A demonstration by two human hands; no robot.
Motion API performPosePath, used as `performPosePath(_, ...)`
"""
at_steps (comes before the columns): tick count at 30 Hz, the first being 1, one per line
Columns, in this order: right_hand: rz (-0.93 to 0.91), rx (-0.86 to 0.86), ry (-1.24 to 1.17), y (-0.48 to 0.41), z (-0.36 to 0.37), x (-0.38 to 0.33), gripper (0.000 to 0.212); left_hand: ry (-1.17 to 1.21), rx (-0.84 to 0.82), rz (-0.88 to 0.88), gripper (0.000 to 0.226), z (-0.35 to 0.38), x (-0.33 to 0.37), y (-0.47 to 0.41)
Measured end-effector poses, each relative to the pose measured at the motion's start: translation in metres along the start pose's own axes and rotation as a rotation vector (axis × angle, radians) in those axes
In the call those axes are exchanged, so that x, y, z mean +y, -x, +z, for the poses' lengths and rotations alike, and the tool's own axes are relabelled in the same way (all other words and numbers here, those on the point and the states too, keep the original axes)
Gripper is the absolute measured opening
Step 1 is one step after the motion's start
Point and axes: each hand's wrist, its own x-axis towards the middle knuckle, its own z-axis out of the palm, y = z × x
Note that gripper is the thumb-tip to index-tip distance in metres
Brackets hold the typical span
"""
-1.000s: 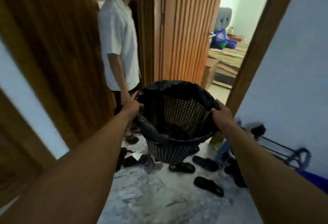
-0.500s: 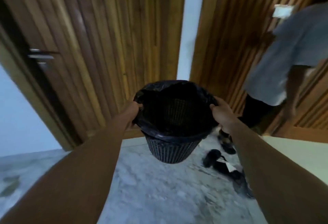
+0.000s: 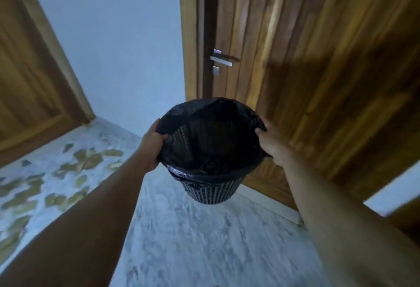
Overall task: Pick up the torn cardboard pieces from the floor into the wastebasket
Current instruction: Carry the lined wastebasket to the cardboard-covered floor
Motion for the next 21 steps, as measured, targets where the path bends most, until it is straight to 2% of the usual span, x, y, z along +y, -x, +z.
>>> performPosePath(5, -0.144, -0.248, 0.02, -0.096, 0.11, -0.059, 0.046, 0.061, 0.279, 0.016, 0.064, -0.09, 0.015, -0.048)
performPosePath(11, -0.236, -0.391, 0.112, -0.17, 0.242, -0.113, 0.05, 0.094, 0.558, -0.002, 0.065, -0.194, 0.025, -0.092)
performPosePath(16, -0.198, -0.474, 0.105, -0.207, 0.343, -0.142, 0.044, 0.082, 0.65, -0.015, 0.065, -0.281, 0.028, -0.13)
performPosePath(21, -0.126, -0.431, 0.055, -0.244, 0.428, -0.148, 0.028, 0.047, 0.646, -0.046, 0.074, -0.36, 0.032, -0.196)
